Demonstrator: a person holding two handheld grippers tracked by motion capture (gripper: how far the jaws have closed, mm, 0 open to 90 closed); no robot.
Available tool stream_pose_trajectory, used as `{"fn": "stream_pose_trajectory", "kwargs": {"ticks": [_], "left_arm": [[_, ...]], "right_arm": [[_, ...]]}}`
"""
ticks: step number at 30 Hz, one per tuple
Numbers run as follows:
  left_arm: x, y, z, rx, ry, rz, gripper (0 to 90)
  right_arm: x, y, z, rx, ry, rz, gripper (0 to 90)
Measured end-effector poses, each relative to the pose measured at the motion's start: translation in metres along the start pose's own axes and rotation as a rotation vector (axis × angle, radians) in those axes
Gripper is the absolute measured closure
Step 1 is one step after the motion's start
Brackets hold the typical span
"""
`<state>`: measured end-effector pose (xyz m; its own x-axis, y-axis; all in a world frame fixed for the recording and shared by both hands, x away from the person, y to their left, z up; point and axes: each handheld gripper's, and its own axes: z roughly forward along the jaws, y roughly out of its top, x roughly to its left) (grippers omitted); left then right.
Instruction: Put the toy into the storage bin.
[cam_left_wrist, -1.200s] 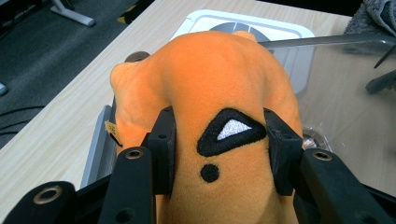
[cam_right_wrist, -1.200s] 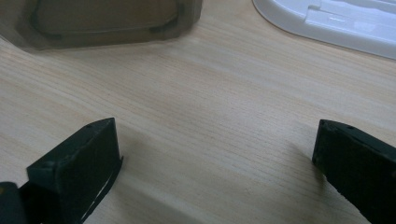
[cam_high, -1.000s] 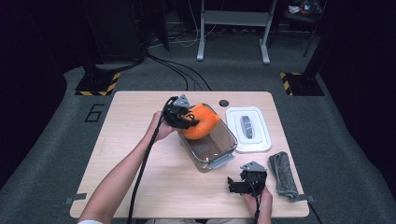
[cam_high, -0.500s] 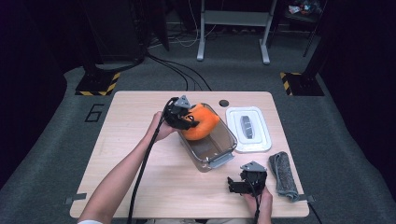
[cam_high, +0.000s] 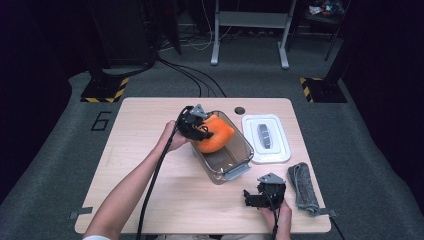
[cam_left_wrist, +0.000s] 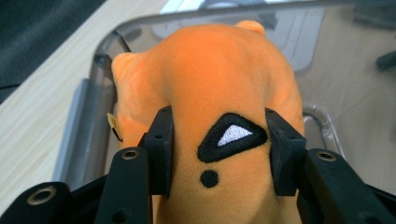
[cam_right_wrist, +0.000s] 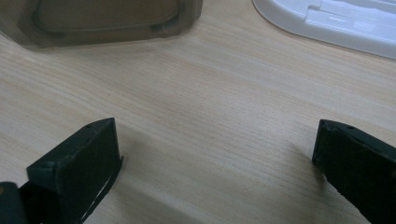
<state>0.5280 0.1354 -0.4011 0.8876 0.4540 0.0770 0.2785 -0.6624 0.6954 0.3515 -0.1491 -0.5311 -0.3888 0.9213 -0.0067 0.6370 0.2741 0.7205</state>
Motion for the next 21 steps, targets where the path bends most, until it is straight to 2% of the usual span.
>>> {"fn": "stream_pose_trajectory", "kwargs": {"ticks": [4,7,8,12,19,21], "left_arm": [[0.001,0.000,0.004,0.011,-0.004,-0.014,48.6],[0.001,0.000,0.007,0.028,0.005,-0.024,41.3],[0.001,0.000,0.010,0.052,0.015,-0.017,37.9],[-0.001,0.001,0.014,0.083,0.022,-0.008,33.9],[0.001,0.001,0.014,0.069,0.019,-0.032,27.4],[0.001,0.001,0.011,0.045,0.020,-0.051,27.2]], "right_arm": [[0.000,0.000,0.000,-0.001,-0.001,0.001,0.0],[0.000,0.000,0.000,-0.001,0.003,-0.001,0.0],[0.000,0.000,0.000,0.000,0.002,0.002,0.0],[0.000,0.000,0.000,0.000,0.001,0.000,0.0],[0.000,0.000,0.000,0.000,0.001,0.001,0.0],[0.000,0.000,0.000,0.001,0.000,0.003,0.0]]}}
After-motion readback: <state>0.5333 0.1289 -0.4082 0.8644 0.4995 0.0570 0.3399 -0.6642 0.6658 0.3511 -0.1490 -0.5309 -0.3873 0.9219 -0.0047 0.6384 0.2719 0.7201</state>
